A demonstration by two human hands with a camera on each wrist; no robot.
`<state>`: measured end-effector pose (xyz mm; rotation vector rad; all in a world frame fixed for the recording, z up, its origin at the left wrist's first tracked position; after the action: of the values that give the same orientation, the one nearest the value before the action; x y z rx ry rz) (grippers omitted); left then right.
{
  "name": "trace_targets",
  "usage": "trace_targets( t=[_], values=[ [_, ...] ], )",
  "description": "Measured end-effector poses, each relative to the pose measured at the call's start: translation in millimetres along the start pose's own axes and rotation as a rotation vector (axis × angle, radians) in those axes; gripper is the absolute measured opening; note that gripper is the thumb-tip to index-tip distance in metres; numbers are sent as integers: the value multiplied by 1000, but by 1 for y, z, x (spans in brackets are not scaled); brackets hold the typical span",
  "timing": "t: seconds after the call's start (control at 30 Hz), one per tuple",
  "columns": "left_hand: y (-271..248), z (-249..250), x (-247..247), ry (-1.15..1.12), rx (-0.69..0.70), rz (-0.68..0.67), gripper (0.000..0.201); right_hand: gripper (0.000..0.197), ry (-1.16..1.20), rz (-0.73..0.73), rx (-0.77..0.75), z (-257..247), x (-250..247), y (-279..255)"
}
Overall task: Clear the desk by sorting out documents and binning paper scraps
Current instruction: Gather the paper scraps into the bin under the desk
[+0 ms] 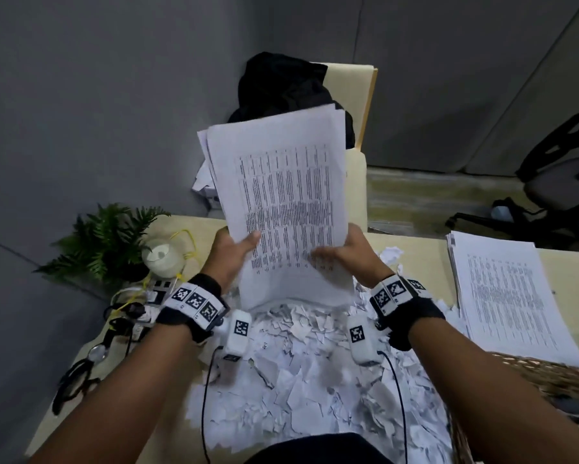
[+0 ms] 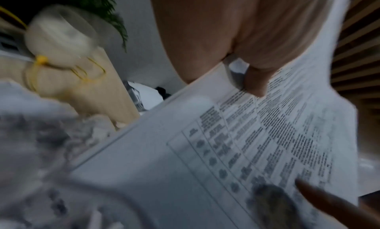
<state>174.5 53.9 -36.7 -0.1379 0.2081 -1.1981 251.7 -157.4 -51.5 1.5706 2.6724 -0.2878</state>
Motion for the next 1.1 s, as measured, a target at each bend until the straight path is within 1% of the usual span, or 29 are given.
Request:
trace_targets(
  t=[0.03, 0.1, 0.17, 0.2, 0.23, 0.33, 0.37, 0.4, 0.43, 0.47, 0.5, 0.53, 0.57, 0.63, 0.7, 0.77, 0.83, 0.87, 0.93, 1.03, 1.1],
  values=[
    [-1, 1, 3, 13, -5, 43, 34, 30, 68, 57, -24, -9, -7, -3],
    [0, 2, 13, -21, 30, 67, 46, 26, 179, 158, -83, -22, -25, -11],
    [-5, 1, 30, -43, 41, 11, 64, 33, 225, 186, -137, -27, -38, -21],
    [-7, -5, 39, -54, 27, -36, 74, 36, 230, 182, -146, -24, -41, -26],
    [-10, -12, 48, -55, 3, -84, 78, 38, 217, 180, -132, -15, -43, -31],
    [-16, -47, 66, 11, -86, -202, 63, 31, 82, 197, 3, 33, -47, -41],
    [-16, -61, 68, 55, -124, -214, 66, 29, 39, 202, 47, 49, -49, -43],
    [-17, -73, 69, 79, -157, -211, 74, 27, 12, 204, 76, 62, -50, -45],
    [-16, -82, 69, 112, -184, -201, 76, 27, -4, 207, 88, 69, -51, -47],
    [-17, -82, 70, 130, -193, -179, 68, 27, -16, 216, 86, 72, -51, -48],
    [-15, -78, 71, 158, -176, -151, 53, 27, -25, 229, 75, 72, -53, -49],
    [-12, -74, 71, 178, -163, -108, 43, 25, -33, 244, 61, 68, -56, -50],
    [-9, -66, 74, 193, -125, -82, 40, 24, -39, 266, 49, 62, -60, -50],
    [-3, -41, 88, 226, -17, -77, 41, 19, -53, 319, 23, 45, -77, -51],
    [2, -18, 113, 258, 76, -94, 38, 18, -83, 389, -15, 28, -106, -52],
    [3, 9, 148, 262, 158, -155, 33, 19, -101, 479, -30, 14, -145, -57],
    [4, 35, 192, 272, 220, -226, 37, 25, -104, 558, -34, 6, -189, -64],
    [8, 41, 215, 294, 232, -263, 38, 31, -110, 593, -49, 2, -211, -70],
    [18, 40, 263, 359, 208, -342, 35, 43, -142, 667, -48, 4, -256, -81],
    [27, 23, 329, 396, 100, -446, 21, 47, -228, 765, 16, 17, -319, -98],
    [25, 7, 371, 366, 21, -522, 19, 49, -317, 807, 77, 32, -358, -107]
  ],
)
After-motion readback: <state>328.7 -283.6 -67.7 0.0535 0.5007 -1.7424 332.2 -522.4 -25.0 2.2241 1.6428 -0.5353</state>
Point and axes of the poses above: each hand's wrist, its own y-axis towards the middle knuckle, its own x-axis out of the palm, z = x × y, the point moved 9 cm from there along y, towards the middle knuckle
